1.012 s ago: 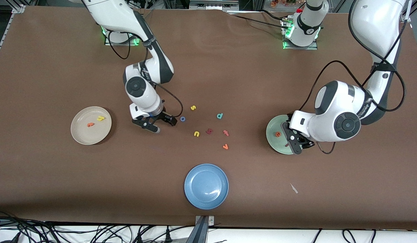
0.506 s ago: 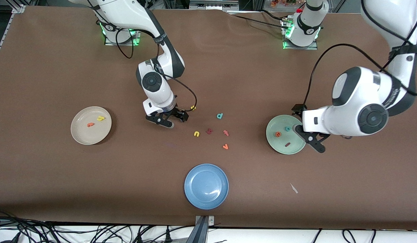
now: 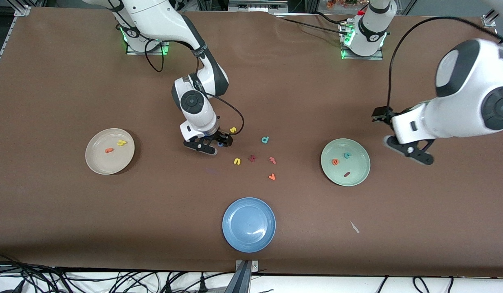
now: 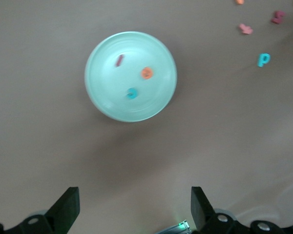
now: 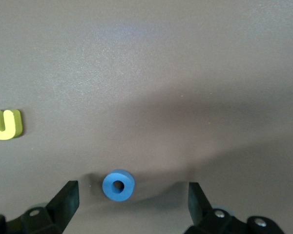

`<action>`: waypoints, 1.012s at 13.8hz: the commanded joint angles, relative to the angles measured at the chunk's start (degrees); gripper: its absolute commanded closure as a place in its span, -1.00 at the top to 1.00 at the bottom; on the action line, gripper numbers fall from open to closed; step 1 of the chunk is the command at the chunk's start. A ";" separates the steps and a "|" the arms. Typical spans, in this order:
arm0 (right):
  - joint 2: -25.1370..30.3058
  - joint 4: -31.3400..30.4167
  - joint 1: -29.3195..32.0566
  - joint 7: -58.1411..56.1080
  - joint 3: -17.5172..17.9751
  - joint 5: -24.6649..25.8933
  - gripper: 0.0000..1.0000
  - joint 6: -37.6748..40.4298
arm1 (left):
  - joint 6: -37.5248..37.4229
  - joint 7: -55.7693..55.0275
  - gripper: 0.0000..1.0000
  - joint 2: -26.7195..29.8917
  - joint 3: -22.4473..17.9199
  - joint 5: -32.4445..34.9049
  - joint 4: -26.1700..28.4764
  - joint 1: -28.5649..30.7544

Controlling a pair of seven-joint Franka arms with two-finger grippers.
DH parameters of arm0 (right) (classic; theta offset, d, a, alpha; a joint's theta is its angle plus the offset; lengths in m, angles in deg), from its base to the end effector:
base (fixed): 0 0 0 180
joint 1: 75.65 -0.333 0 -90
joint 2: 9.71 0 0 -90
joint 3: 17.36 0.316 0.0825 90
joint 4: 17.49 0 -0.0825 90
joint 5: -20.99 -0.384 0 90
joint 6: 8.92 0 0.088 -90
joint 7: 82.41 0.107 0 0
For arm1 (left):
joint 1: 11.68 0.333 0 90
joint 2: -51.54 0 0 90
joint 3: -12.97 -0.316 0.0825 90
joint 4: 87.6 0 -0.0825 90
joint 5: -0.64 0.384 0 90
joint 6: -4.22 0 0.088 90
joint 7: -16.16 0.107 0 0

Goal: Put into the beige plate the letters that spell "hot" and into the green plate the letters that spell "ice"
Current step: 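Grasp the blue ring with the right gripper while the left gripper withdraws, then lift the blue ring with the right gripper and carry it toward the beige plate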

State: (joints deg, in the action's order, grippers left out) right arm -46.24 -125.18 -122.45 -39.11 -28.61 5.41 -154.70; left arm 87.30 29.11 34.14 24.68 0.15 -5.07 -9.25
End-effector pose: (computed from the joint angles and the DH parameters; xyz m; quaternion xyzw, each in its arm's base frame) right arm 0.5178 0.3731 0.1770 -0.9870 0.1577 -0.0053 0.0315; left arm 0.6121 -0.0850 0.5004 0.9705 -0.1904 -0.1422 0.0395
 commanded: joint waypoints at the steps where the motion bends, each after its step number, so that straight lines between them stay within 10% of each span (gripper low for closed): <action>1: -1.43 1.86 -0.31 -0.14 -0.09 -1.47 0.72 0.32 | 2.77 -0.73 1.00 5.35 -8.34 -1.79 4.99 -3.29; 5: -2.13 3.09 -0.31 1.53 -0.09 -1.82 0.53 0.32 | 14.38 -3.70 1.00 15.01 -12.14 -1.79 16.67 -4.71; 14: -2.49 3.45 -0.31 2.49 0.97 -2.26 0.27 0.32 | 14.12 -14.45 1.00 18.46 -13.12 1.46 17.13 -5.06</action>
State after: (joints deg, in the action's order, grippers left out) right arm -47.58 -123.12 -122.46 -37.02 -27.72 4.73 -154.64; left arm 100.34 15.47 51.66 11.81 0.46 10.57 -13.96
